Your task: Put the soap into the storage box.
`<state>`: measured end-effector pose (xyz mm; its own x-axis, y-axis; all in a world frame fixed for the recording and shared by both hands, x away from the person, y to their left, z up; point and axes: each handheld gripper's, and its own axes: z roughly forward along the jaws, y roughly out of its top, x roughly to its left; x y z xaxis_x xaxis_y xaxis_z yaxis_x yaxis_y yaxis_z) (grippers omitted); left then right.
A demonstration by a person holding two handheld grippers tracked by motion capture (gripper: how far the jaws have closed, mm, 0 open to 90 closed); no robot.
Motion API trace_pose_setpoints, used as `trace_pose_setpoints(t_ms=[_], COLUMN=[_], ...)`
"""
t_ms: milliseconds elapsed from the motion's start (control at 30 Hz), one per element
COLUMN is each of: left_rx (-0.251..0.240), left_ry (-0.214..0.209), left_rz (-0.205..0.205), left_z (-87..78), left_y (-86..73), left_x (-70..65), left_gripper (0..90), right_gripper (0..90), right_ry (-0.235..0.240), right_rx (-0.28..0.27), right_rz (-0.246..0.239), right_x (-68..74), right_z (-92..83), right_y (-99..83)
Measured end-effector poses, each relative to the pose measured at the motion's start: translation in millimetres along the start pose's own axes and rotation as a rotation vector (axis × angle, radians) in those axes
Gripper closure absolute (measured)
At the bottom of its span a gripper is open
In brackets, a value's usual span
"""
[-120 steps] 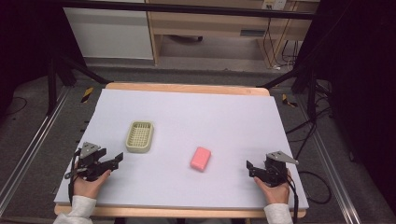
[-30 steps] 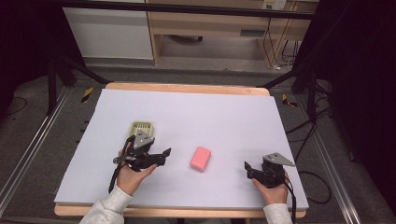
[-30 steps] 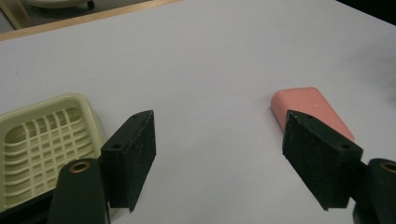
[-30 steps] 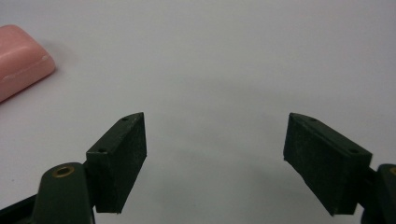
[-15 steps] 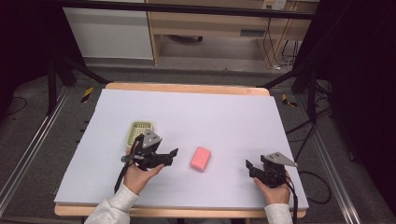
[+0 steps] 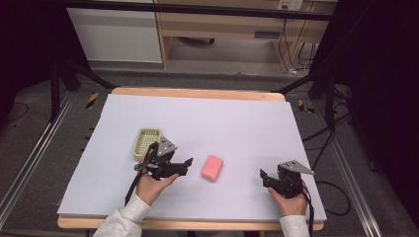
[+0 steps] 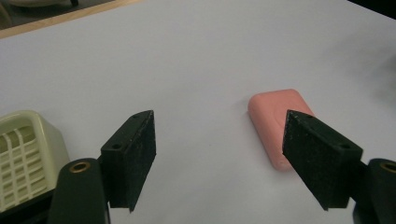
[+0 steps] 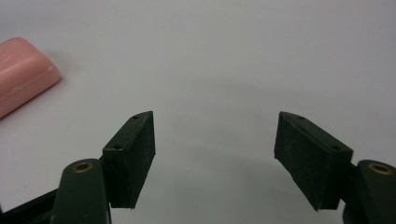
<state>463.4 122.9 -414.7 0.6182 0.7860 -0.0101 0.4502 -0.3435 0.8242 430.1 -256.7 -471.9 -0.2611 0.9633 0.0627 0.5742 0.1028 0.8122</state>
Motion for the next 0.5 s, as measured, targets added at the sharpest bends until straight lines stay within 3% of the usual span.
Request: trace_pose_setpoints(t_ms=[233, 500], left_rx=[0.006, 0.038], left_ry=[-0.008, -0.018], left_rz=[0.008, 0.032], left_z=[6.3, 18.1], left_y=[4.1, 8.3], left_x=[-5.7, -15.7], left_gripper=[25.6, 25.6], right_gripper=[27.4, 30.3], right_ry=[-0.016, 0.0], right_rx=[-0.007, 0.002], right_rz=[-0.005, -0.009], right_x=[-0.2, -1.4], right_z=[-0.8, 1.0], right_y=[0.5, -1.1])
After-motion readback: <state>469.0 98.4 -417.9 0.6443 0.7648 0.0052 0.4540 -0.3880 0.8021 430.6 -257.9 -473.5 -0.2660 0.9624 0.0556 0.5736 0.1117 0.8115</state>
